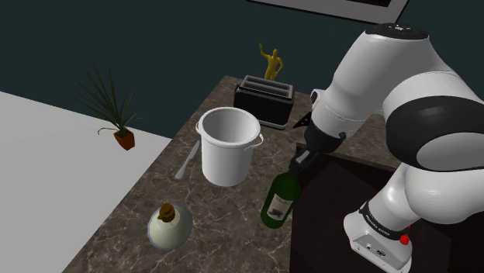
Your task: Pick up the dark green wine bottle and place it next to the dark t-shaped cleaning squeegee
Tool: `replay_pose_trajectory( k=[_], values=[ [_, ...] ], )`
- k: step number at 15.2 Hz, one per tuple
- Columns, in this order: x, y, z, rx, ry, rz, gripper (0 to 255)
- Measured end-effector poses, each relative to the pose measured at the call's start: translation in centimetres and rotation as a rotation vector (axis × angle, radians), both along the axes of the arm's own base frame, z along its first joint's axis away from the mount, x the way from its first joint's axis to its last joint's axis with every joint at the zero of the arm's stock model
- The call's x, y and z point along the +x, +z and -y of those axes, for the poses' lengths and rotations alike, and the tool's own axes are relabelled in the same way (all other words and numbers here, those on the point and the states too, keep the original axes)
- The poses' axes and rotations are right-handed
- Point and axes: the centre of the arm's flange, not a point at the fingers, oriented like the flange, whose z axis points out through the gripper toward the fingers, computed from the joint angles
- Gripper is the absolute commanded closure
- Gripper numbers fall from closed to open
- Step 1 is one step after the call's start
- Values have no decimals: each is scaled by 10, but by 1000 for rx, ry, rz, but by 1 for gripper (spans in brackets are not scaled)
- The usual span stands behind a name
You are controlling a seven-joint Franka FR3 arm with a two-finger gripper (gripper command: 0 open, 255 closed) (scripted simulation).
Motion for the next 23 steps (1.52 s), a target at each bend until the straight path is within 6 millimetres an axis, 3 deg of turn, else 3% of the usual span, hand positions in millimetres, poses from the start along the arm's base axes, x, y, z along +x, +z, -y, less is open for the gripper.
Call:
replay_pose_trajectory(
  k=[7, 23],
  values=[
    [0, 3, 0, 0, 0, 0, 255],
    [1, 84, 0, 0, 0, -1, 255]
  ],
)
